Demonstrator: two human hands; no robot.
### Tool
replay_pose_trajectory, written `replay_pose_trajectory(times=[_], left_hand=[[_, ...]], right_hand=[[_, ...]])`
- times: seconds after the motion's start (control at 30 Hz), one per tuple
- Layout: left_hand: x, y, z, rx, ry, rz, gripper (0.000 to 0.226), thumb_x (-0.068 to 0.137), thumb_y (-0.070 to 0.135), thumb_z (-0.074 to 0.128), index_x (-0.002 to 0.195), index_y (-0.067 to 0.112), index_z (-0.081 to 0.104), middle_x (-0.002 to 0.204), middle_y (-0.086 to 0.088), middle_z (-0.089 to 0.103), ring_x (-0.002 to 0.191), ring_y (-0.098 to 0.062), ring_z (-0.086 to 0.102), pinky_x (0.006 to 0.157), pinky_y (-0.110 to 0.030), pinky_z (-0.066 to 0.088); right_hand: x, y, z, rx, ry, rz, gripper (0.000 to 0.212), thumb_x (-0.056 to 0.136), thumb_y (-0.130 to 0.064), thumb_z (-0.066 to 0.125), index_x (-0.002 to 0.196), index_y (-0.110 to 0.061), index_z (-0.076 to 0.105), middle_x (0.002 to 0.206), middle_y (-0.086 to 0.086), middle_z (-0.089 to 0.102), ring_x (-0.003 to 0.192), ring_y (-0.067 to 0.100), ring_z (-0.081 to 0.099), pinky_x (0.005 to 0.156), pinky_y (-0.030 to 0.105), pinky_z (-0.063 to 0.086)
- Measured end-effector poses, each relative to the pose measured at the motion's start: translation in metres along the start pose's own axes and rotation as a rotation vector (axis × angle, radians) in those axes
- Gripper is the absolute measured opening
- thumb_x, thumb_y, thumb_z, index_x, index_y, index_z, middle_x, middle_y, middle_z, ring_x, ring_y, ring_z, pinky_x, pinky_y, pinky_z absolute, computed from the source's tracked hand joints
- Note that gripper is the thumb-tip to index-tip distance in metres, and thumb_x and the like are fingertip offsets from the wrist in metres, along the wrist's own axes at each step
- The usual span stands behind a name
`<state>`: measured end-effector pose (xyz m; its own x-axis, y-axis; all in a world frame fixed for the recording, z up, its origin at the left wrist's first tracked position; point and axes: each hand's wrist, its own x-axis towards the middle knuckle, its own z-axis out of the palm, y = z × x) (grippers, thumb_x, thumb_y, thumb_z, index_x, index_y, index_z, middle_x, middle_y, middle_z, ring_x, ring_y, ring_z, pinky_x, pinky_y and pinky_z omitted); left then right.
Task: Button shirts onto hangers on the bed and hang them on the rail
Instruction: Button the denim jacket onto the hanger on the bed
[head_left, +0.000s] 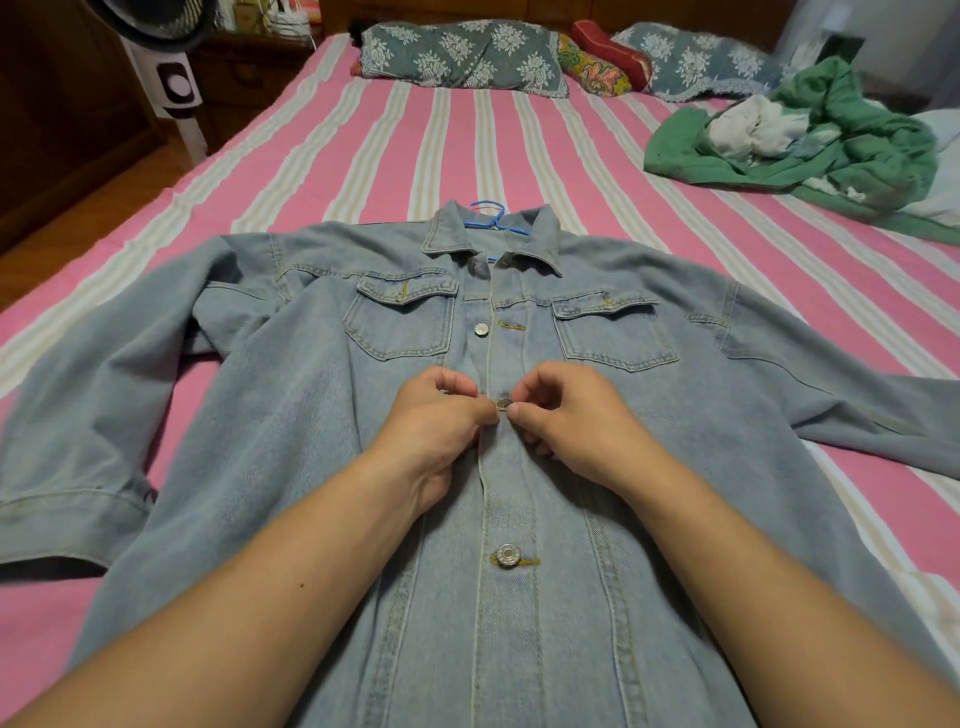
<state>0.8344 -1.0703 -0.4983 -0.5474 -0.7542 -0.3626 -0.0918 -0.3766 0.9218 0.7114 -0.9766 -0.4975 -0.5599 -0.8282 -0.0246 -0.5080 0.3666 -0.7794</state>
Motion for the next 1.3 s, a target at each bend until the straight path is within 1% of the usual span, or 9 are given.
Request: replay_pose_trajectory(times=[0.1, 0.17, 0.27, 0.5, 0.63, 0.8, 0.97, 1.1, 1.3], left_hand=[[0.0, 0.0, 0.0, -0.015, 0.011, 0.005, 0.036, 0.075, -0.019, 0.062, 0.081, 0.016, 0.051, 0.066, -0.006, 0.05, 0.065, -0.021, 0.048, 0.058, -0.03, 0.036], [-0.001, 0.001, 0.0, -0.027, 0.017, 0.003, 0.037, 0.075, -0.019, 0.06, 0.081, 0.016, 0.05, 0.065, -0.006, 0.048, 0.06, -0.019, 0.045, 0.056, -0.029, 0.035], [-0.001, 0.0, 0.001, -0.038, 0.032, 0.001, 0.037, 0.075, -0.019, 0.061, 0.082, 0.015, 0.051, 0.067, -0.006, 0.048, 0.059, -0.019, 0.045, 0.056, -0.029, 0.036], [-0.006, 0.004, 0.004, -0.192, 0.02, -0.062, 0.034, 0.081, -0.021, 0.056, 0.089, 0.011, 0.051, 0.067, -0.01, 0.052, 0.057, -0.02, 0.053, 0.052, -0.026, 0.048], [-0.008, 0.003, 0.008, -0.206, 0.045, -0.062, 0.036, 0.079, -0.022, 0.055, 0.089, 0.012, 0.05, 0.072, -0.013, 0.055, 0.068, -0.025, 0.057, 0.06, -0.03, 0.049], [-0.007, 0.003, 0.009, -0.204, 0.063, -0.065, 0.04, 0.076, -0.023, 0.052, 0.083, 0.016, 0.047, 0.069, -0.01, 0.049, 0.063, -0.022, 0.051, 0.056, -0.03, 0.044], [-0.005, 0.0, 0.005, -0.01, 0.009, 0.097, 0.045, 0.073, -0.024, 0.059, 0.088, 0.017, 0.05, 0.075, -0.003, 0.053, 0.069, -0.018, 0.051, 0.064, -0.03, 0.043], [-0.002, -0.002, 0.004, 0.191, -0.001, 0.242, 0.045, 0.072, -0.023, 0.064, 0.086, 0.017, 0.051, 0.079, -0.001, 0.056, 0.072, -0.015, 0.051, 0.071, -0.029, 0.044], [0.007, -0.007, -0.001, 0.403, 0.007, 0.381, 0.038, 0.075, -0.012, 0.072, 0.081, 0.019, 0.052, 0.074, 0.002, 0.056, 0.059, -0.009, 0.045, 0.064, -0.029, 0.043]], right_hand=[[-0.001, -0.003, -0.001, -0.042, -0.003, -0.068, 0.014, 0.088, -0.02, 0.076, 0.08, -0.024, 0.065, 0.068, -0.003, 0.067, 0.063, 0.018, 0.066, 0.062, 0.035, 0.056], [-0.002, -0.003, -0.002, -0.096, -0.006, -0.136, 0.015, 0.087, -0.021, 0.076, 0.08, -0.025, 0.064, 0.068, -0.005, 0.066, 0.065, 0.017, 0.065, 0.064, 0.036, 0.057], [-0.002, -0.004, -0.003, -0.133, -0.009, -0.189, 0.015, 0.086, -0.021, 0.076, 0.079, -0.026, 0.064, 0.069, -0.007, 0.065, 0.063, 0.012, 0.063, 0.065, 0.036, 0.056], [-0.003, -0.005, -0.002, -0.192, 0.008, -0.233, 0.011, 0.085, -0.022, 0.077, 0.085, -0.027, 0.068, 0.071, -0.013, 0.063, 0.067, 0.0, 0.057, 0.066, 0.02, 0.041], [-0.001, -0.005, 0.001, -0.166, 0.007, -0.211, 0.01, 0.085, -0.022, 0.078, 0.085, -0.027, 0.07, 0.072, -0.012, 0.064, 0.067, 0.001, 0.058, 0.066, 0.02, 0.044], [0.0, -0.004, 0.004, -0.104, -0.004, -0.214, 0.016, 0.084, -0.019, 0.079, 0.084, -0.028, 0.066, 0.068, -0.011, 0.063, 0.06, 0.0, 0.057, 0.064, 0.023, 0.045], [0.005, 0.002, 0.004, 0.036, 0.041, -0.204, 0.014, 0.092, -0.015, 0.067, 0.088, -0.028, 0.064, 0.078, -0.008, 0.063, 0.068, 0.016, 0.063, 0.061, 0.039, 0.058], [0.009, 0.003, 0.008, 0.158, 0.026, -0.051, 0.017, 0.094, -0.007, 0.065, 0.083, -0.02, 0.063, 0.068, 0.007, 0.063, 0.056, 0.02, 0.063, 0.047, 0.035, 0.055], [0.008, 0.005, 0.006, 0.072, -0.068, -0.067, 0.021, 0.089, -0.002, 0.071, 0.089, -0.023, 0.07, 0.072, 0.002, 0.07, 0.059, 0.016, 0.066, 0.058, 0.035, 0.058]])
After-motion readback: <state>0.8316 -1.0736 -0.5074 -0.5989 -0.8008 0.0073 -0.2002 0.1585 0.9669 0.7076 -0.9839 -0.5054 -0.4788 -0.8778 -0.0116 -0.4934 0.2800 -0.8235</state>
